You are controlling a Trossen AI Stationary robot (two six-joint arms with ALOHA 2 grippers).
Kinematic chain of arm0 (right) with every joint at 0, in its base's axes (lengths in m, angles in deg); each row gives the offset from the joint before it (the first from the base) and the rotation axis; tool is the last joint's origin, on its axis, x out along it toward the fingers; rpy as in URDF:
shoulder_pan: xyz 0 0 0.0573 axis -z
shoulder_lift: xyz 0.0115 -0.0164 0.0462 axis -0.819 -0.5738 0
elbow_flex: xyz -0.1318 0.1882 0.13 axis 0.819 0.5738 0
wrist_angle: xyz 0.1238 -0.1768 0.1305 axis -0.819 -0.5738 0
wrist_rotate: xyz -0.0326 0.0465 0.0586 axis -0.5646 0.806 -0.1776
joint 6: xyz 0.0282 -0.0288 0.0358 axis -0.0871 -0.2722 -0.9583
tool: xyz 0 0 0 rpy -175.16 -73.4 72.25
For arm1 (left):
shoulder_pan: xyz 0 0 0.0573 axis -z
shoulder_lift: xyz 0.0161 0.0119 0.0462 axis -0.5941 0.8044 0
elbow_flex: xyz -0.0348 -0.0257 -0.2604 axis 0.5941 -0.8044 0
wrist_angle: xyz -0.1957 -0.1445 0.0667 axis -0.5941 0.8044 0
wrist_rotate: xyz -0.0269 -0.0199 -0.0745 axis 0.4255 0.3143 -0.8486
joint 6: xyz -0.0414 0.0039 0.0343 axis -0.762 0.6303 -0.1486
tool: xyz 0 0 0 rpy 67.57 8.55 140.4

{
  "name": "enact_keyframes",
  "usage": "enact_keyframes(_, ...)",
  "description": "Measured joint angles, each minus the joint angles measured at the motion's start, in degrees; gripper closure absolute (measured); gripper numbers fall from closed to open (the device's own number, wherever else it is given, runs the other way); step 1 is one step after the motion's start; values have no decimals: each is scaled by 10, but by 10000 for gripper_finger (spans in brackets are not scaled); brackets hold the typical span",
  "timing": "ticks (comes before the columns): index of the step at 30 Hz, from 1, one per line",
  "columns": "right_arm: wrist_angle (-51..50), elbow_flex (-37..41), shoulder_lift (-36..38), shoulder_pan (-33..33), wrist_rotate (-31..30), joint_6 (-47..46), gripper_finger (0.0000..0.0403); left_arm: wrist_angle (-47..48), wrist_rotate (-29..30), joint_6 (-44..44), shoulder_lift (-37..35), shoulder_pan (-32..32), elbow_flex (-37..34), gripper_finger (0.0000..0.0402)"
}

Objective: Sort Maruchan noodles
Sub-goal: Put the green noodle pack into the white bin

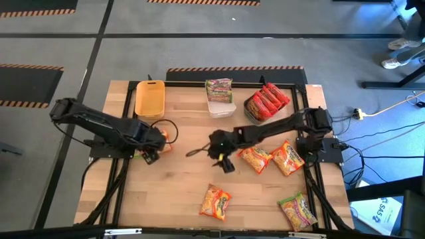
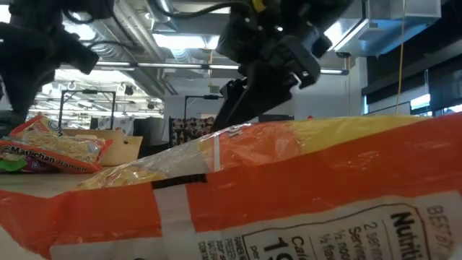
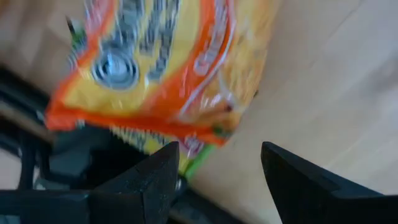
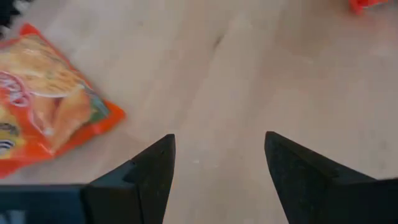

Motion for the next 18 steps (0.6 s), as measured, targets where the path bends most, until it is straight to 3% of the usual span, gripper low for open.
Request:
enact_keyframes(6, 50, 42, 7, 21, -2, -29, 171, 3, -62, 29, 50, -17, -28, 179)
enact_keyframes(18, 103, 51, 7, 22, 1, -15, 171, -45, -1, 136, 119, -80, -24, 179)
